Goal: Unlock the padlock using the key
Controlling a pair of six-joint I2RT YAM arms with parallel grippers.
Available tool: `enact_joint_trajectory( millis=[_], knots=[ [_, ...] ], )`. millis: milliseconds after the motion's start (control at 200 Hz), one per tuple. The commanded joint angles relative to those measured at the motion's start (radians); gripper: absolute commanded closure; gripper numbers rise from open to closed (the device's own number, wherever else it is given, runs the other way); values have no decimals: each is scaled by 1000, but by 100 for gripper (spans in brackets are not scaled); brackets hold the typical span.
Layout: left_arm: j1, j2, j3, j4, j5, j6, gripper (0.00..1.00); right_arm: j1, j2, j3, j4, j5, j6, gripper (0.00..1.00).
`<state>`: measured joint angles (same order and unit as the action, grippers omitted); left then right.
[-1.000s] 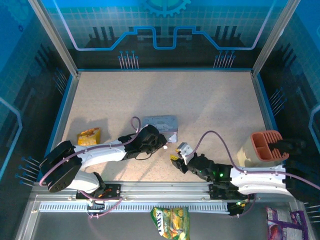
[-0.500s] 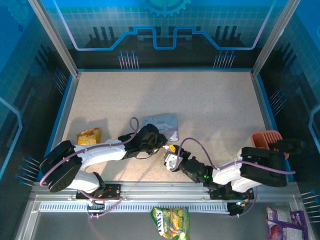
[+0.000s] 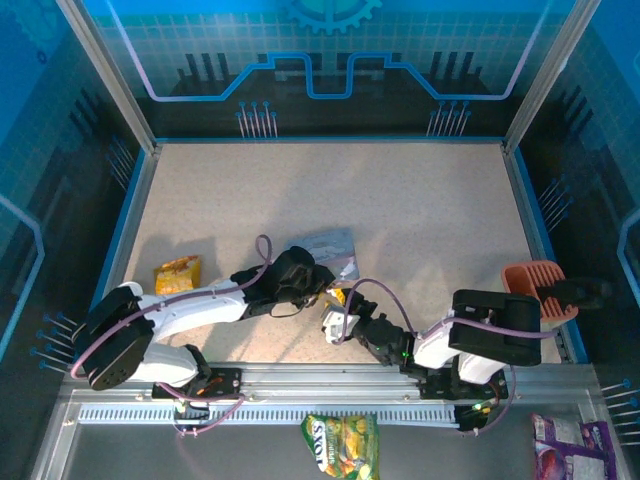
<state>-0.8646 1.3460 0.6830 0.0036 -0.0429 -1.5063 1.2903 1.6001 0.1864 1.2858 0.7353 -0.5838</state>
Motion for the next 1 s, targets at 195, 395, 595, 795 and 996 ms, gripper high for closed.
enact_joint_trajectory(
  millis=[195,395,595,795,996],
  knots=[
    [7,-51,27,1,31,-18,93,-2,64,23,138,62,-61,67],
    [6,-62,30,-9,30,-13,93,-16,90,32,138,89,-76,69],
    [10,-73,19,-8,32,-17,94,-23,110,38,138,94,-73,71],
    [12,-84,16,-13,35,-17,95,-26,126,50,137,98,-78,74],
    [12,-75,11,3,40,-22,95,-25,106,39,138,92,-57,81]
  ],
)
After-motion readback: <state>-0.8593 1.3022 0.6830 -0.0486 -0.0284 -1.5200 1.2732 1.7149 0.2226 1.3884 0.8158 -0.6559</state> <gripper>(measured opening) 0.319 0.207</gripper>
